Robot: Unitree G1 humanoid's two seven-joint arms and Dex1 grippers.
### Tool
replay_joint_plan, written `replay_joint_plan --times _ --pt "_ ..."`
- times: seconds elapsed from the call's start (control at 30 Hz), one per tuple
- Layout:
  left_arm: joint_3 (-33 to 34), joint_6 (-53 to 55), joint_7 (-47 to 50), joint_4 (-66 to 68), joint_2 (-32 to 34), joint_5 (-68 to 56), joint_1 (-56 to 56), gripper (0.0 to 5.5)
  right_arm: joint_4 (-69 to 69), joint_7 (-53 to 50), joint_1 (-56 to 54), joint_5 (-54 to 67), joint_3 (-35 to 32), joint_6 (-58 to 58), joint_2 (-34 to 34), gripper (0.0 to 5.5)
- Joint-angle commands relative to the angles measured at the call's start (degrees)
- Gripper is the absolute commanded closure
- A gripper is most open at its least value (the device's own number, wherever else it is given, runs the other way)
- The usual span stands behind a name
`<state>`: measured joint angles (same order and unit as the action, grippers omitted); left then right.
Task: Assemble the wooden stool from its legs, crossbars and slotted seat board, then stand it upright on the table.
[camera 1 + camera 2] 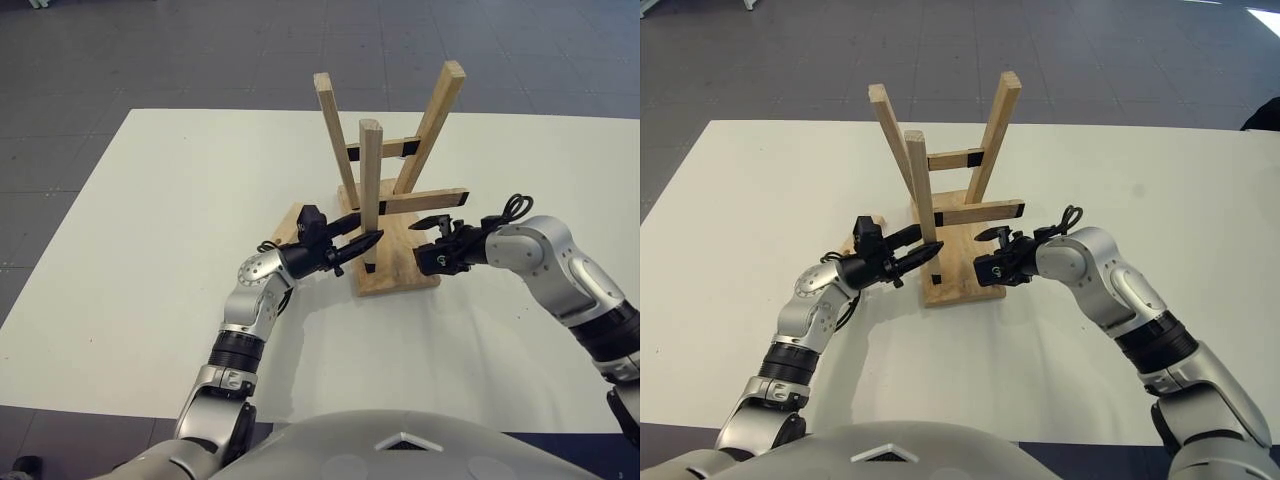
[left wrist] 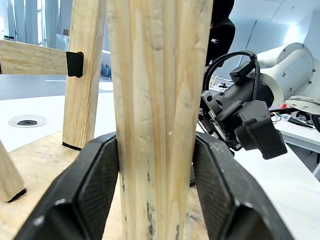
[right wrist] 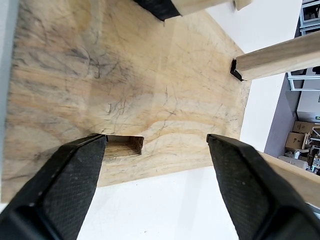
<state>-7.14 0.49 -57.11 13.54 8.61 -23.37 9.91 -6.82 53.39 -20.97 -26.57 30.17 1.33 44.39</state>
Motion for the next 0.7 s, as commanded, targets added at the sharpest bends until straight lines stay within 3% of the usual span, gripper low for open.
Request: replay_joint_plan --times 0.03,0.3,0.53,0.7 --pt "-0.2 -3.3 -0.2 -0.8 2.4 2.6 -3.5 3.35 0.6 2.9 6.9 -0.4 3.0 -1.0 0.2 1.81" --pt "-1.9 -3.6 0.0 -2.6 3.1 3.1 -6.3 3.35 0.0 -5.7 14.2 1.1 -0.7 0.8 -1.4 1.81" --pt "-2.1 -3.4 0.7 -3.0 3.5 3.1 -5.6 3.36 0.7 -6.9 19.9 21.1 -10.0 -0.7 -7.3 1.81" --pt "-2.1 -3.6 0.7 -4.1 3.8 2.8 -5.6 3.36 0.3 -6.9 19.5 34.3 -18.6 -8.4 -10.0 1.81"
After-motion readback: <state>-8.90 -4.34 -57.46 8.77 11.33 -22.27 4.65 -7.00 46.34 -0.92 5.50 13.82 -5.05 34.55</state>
